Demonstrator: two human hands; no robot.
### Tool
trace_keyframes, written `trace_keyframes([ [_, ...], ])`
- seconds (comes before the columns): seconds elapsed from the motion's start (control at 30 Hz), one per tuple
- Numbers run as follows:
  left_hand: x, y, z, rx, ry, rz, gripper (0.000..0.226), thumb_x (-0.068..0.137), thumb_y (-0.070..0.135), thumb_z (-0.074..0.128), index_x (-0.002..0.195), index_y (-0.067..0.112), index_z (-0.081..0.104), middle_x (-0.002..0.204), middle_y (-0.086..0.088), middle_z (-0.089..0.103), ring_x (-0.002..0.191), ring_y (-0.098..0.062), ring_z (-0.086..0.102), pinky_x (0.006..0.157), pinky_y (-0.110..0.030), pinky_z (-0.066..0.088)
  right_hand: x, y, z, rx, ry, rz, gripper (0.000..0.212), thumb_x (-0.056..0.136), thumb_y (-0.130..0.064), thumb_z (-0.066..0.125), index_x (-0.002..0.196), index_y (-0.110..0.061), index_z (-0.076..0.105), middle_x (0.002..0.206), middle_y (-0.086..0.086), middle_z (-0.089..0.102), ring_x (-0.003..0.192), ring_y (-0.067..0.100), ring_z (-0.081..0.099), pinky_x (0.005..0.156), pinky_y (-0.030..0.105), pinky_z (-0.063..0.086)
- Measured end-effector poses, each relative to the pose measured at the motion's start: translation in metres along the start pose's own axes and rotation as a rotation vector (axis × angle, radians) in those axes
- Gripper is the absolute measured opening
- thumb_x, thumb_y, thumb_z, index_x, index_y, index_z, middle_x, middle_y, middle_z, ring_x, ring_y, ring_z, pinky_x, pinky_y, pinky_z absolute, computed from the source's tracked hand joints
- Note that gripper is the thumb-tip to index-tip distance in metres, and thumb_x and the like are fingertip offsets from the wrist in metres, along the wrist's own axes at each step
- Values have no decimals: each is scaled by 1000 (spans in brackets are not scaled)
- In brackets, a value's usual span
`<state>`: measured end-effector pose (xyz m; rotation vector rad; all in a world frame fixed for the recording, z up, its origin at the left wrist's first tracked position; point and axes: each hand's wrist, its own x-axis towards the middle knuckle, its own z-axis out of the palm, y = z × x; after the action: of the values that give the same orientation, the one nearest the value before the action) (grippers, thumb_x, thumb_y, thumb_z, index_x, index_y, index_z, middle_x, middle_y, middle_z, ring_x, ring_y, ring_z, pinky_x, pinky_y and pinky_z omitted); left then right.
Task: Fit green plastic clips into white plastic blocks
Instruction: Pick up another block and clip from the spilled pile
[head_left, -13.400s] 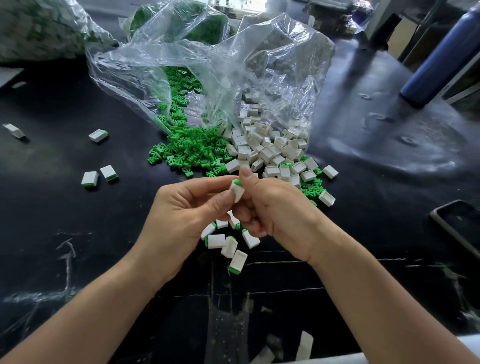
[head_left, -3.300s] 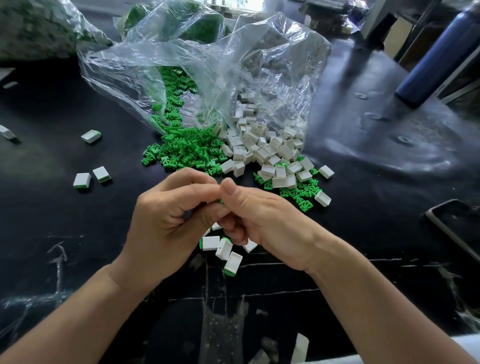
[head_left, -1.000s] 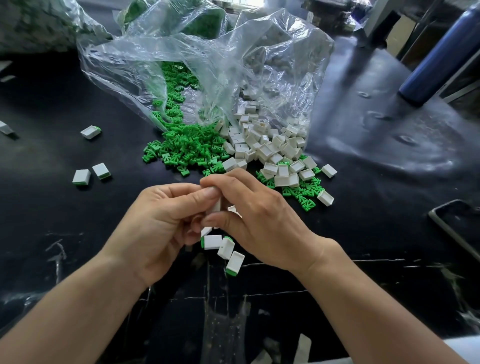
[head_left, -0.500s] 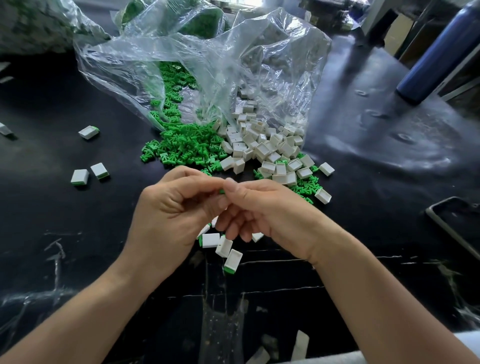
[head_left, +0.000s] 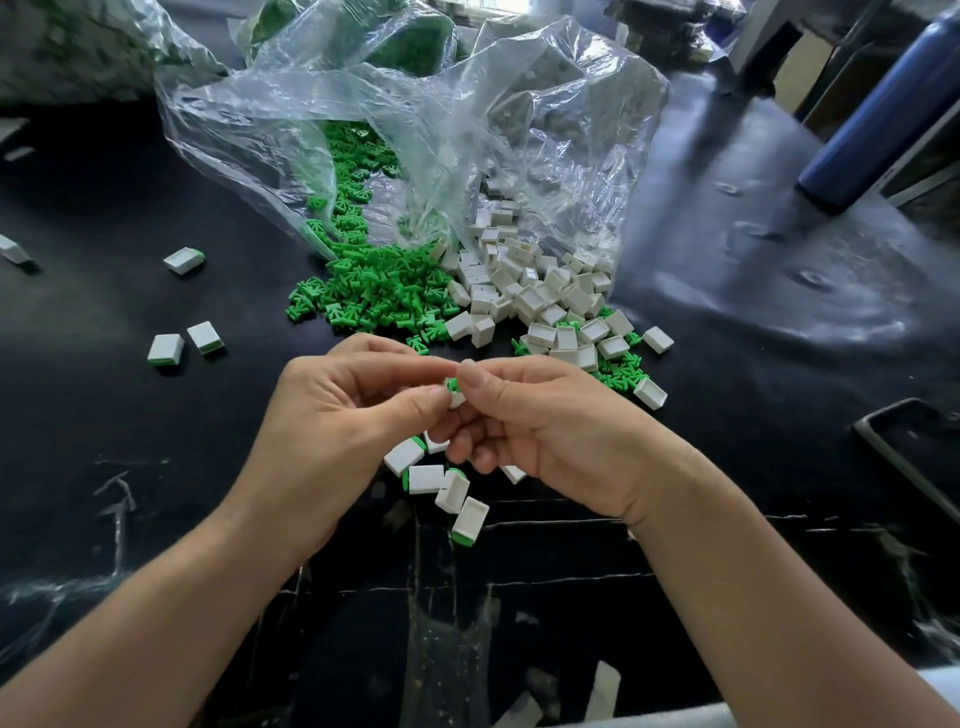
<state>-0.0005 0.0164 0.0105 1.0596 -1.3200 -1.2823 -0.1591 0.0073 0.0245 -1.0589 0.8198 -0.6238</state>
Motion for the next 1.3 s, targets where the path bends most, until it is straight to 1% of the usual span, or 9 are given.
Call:
trace_keyframes([
  [0.2,-2,4,2,-71,-13,-16,18,55,23,72,72,24,77,79,7,62,71,-4,64,62,-14,50,0,-1,-2,2,-1,-19,32,76,-30,51,91,-4,62,77,2,64,65,9,58,56,15,46],
  [0.3,-3,4,1,-51,-22,-7,18,55,17,81,71,23,77,82,4,62,72,-6,64,62,-15,51,-1,-1,-2,-13,-6,-34,29,76,-29,53,91,-7,63,79,1,66,68,9,61,57,15,47],
  [0.43,-3,3,2,-1,4,-8,18,55,27,71,73,26,76,93,4,67,88,-11,66,73,-22,55,-1,0,-2,-54,13,-46,17,83,-21,52,90,-10,64,77,-3,68,73,10,63,60,15,49],
  [0.53,-4,2,4,21,-4,-19,23,58,26,69,81,25,76,98,5,71,98,-7,65,75,-17,53,-2,-1,-3,-134,32,-43,15,91,-12,48,92,-11,63,78,-2,67,76,12,64,64,16,51],
  [0.7,-5,5,5,-8,-32,-79,26,62,18,67,88,19,72,82,2,75,78,-10,71,64,-13,52,-3,-1,-2,-273,42,-32,19,95,-10,44,101,-1,59,83,6,64,77,13,62,71,20,53],
  [0.9,-7,9,6,-76,-65,-5,21,69,5,65,86,12,75,77,-13,73,68,-27,71,61,-19,54,-1,1,8,-561,153,-57,16,97,-16,42,89,-18,56,75,-7,55,67,0,54,66,19,44],
  [1.03,-7,5,7,-75,-13,0,21,68,3,65,85,10,74,86,-3,74,78,-17,72,66,-18,54,2,4,11,-654,202,-73,21,97,-21,42,105,-7,55,82,-7,48,73,6,49,76,32,42],
  [1.13,-7,3,7,-70,13,-9,23,66,7,67,84,18,74,87,1,74,83,-15,71,70,-18,54,3,4,14,-702,221,-78,21,98,-24,40,103,-10,54,81,-9,47,79,10,46,84,40,44],
  [1.3,-6,1,8,-90,46,-15,23,63,10,67,83,17,74,86,-1,75,84,-15,71,70,-17,53,4,6,17,-668,236,-87,17,98,-23,39,102,-16,54,80,-14,46,75,2,43,83,35,42],
])
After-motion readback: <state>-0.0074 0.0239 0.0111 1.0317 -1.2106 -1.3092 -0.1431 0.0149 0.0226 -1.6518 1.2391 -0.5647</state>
